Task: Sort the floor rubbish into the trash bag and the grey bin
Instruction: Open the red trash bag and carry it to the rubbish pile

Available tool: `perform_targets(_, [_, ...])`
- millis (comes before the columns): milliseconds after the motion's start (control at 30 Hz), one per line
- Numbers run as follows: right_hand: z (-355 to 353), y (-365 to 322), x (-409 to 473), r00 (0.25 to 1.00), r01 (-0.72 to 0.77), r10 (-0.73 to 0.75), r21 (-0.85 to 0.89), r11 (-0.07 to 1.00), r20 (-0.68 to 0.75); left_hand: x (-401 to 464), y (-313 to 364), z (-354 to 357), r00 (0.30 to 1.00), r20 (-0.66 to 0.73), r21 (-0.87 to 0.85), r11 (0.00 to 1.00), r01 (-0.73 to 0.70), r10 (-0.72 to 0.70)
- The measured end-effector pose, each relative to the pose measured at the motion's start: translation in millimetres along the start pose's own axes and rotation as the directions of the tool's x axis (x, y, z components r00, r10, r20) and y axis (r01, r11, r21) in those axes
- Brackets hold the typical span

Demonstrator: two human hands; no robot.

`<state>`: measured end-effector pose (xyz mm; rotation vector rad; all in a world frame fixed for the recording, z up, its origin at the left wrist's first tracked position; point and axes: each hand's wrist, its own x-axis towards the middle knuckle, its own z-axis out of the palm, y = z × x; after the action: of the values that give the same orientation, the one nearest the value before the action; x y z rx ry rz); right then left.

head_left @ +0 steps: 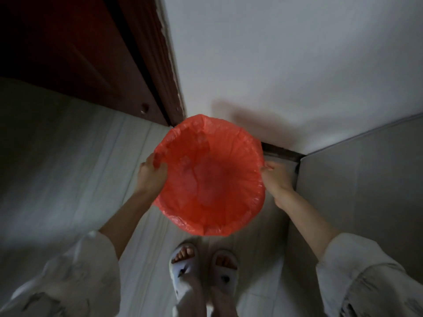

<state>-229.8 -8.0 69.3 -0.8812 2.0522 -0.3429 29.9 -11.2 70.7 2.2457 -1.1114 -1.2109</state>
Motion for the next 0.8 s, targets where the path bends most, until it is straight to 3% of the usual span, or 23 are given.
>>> perform_targets(67, [-17,-35,-36,0.999,0.052,-0.052,-0.048,0.998,0.0,-24,20,-41,0.998,-0.069,0.024,1.0,0.004,-0.002])
perform_targets(300, [-97,-182,-196,0.968,0.25,-0.237,-0.253,0.935,0.081,-141,128,-230,0.98,-0.192,-0.131,0.991,0.024,-0.05])
perform_targets(500, [-156,-319,-326,0.886,0.462,-0.436,-0.219,0.86,0.157,-246,197,-393,0.933,-0.359,-0.131,0.99,-0.055,0.004])
perform_targets(633, [-180,-396,-411,0.773,0.634,-0.612,-0.151,0.759,0.17,-317,206,-481,0.844,-0.535,-0.18,0.974,-0.139,0.022])
perform_targets(800, [-191,-466,-529,0.538,0.839,-0.816,-0.046,0.542,0.21,-410,190,-574,0.683,-0.73,-0.25,0.927,-0.281,0.01])
